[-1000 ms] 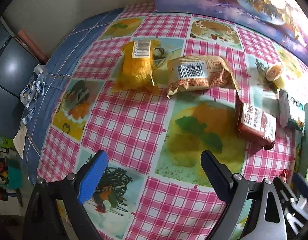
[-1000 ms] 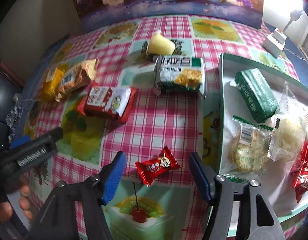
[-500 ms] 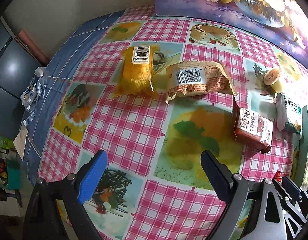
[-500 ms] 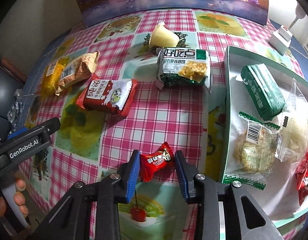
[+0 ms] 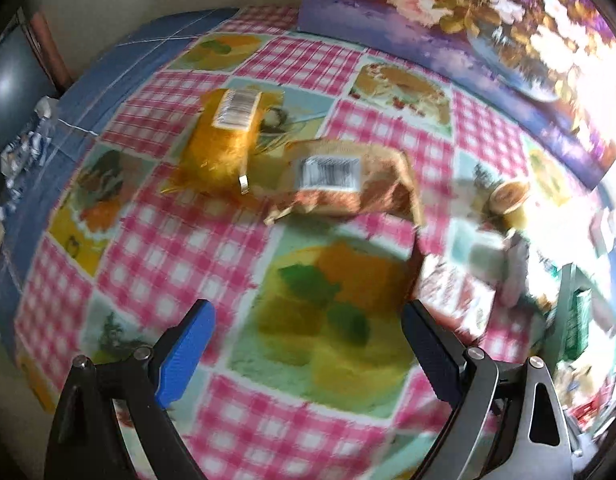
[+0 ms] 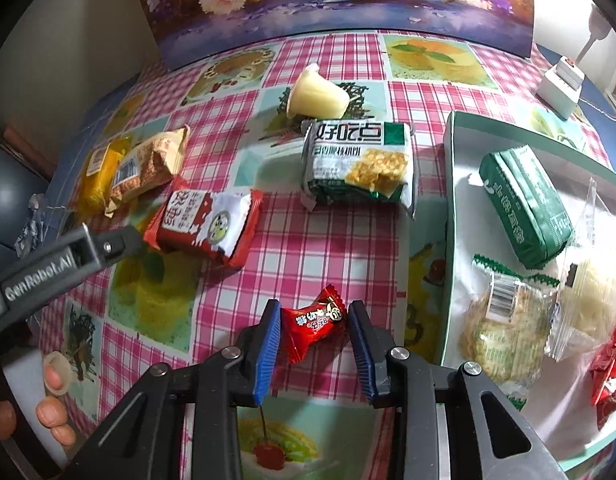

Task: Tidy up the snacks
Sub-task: 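Grasp the red-and-white milk biscuit box with the left tool while the right tool grasps the red candy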

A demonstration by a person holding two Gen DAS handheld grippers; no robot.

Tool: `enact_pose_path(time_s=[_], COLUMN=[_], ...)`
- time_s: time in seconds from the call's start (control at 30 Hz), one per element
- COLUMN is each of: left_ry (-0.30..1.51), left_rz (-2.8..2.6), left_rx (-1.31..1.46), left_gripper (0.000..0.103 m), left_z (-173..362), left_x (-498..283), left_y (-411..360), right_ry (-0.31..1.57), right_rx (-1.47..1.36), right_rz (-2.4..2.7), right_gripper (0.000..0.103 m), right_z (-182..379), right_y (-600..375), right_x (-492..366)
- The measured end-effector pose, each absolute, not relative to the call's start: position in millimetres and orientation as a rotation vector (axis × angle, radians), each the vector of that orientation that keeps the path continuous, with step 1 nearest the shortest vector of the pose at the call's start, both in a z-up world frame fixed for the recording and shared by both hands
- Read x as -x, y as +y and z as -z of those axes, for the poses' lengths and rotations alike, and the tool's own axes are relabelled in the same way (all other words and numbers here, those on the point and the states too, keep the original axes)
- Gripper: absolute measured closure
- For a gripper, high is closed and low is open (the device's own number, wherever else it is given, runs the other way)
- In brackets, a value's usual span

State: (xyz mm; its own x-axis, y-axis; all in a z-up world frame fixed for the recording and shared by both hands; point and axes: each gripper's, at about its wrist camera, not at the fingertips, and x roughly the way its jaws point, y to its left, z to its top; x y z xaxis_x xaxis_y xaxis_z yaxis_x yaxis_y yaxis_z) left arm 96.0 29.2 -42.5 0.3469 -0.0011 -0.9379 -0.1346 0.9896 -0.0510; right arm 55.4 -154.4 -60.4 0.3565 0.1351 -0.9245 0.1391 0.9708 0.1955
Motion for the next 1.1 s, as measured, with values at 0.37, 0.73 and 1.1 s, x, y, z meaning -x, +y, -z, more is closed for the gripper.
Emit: enact_pose_path(time_s=[0.37, 0.73, 1.1], left_ry=[1.218, 1.255, 1.306], left_rz=[-0.017, -0.009, -0.046], left_rx=[0.248, 0.127, 0.112], left_gripper=[0.009, 0.009, 0.009], left_z=[58.3, 70.1, 74.6], left_x=[-120.8, -129.2, -116.6], left_y=[2.6, -26.3, 3.4], right_ry=[1.205, 1.206, 1.206], right_rx=[-0.274, -0.301, -0.327], right_rz=[0.014, 0.006, 0.005], right_gripper=[0.066, 0.066, 0.066], right_z=[61.0, 59.6, 59.4], right_y=[-156.7, -164.4, -169.7], right_x=[-61.3, -62.9, -60.1])
